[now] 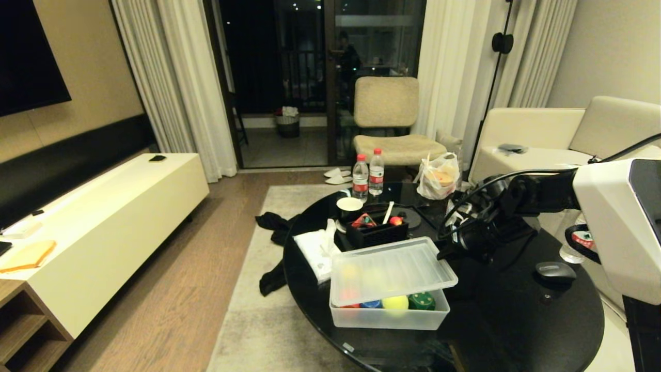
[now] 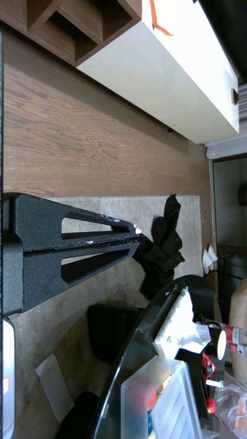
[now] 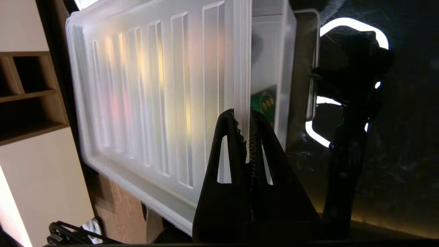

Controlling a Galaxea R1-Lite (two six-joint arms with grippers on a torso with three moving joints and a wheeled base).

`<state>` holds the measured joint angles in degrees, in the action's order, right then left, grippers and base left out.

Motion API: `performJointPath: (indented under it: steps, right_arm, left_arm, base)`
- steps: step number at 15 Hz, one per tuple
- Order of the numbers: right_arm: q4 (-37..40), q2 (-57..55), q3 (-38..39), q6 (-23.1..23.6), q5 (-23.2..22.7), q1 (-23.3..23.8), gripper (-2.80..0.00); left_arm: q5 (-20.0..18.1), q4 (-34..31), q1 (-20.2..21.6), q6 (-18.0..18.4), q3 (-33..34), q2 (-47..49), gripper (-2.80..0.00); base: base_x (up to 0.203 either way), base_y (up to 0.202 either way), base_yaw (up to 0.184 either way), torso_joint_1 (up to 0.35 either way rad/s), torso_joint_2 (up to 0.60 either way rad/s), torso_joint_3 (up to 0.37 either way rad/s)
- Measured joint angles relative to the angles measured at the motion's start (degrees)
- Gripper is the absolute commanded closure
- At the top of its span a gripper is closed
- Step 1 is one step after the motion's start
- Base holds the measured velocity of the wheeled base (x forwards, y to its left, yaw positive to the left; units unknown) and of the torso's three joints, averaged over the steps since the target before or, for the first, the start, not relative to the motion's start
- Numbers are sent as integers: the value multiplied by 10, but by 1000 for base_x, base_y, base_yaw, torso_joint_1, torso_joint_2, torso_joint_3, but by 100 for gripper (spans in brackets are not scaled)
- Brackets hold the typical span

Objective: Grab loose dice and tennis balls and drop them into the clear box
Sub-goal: Close the lid

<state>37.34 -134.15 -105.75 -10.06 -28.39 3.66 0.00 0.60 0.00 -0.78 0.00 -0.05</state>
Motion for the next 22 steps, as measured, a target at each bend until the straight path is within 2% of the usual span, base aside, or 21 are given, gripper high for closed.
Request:
performJointPath:
  steps: [13,22]
  right_arm:
    - [-23,0,31,-5,-1,0,0]
    - [-39,-14,40,-4,6,-20,0]
  left_arm:
    - [0,0,0,0,0,0,0]
    - [0,0,0,0,0,0,0]
  base:
    - [0,0,0,0,0,0]
    - [0,0,0,0,0,0]
